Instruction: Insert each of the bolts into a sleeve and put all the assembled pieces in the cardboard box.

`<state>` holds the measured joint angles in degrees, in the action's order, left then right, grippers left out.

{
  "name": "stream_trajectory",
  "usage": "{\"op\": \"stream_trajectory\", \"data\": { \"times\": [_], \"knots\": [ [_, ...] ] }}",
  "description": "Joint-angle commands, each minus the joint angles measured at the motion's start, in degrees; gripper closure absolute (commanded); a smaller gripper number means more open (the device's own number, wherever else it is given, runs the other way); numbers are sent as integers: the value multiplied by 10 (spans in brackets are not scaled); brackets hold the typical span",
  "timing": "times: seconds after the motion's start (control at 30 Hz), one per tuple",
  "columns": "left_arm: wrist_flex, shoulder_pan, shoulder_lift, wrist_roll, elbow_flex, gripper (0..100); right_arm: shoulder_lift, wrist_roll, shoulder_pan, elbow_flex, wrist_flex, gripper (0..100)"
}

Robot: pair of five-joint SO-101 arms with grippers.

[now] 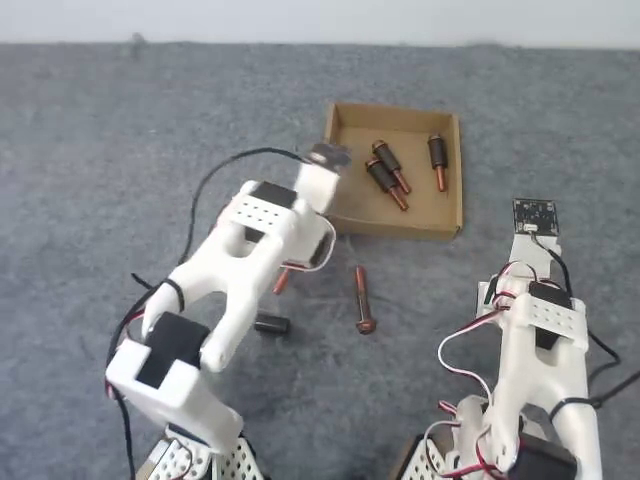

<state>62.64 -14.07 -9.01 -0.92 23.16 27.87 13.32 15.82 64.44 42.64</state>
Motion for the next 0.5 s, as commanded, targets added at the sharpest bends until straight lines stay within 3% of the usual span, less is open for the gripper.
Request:
{"op": "stream_trajectory", "data": {
  "times": [0.0, 0.2, 0.47],
  "knots": [
    [-34, 32, 52, -69, -2, 988, 23, 5, -3, -2, -10, 993],
    [-54, 84, 76, -105, 8, 988, 23, 4, -3, -2, -10, 993],
    [-154, 153, 153, -104, 133, 988, 23, 4, -3, -2, -10, 993]
  ]
}}
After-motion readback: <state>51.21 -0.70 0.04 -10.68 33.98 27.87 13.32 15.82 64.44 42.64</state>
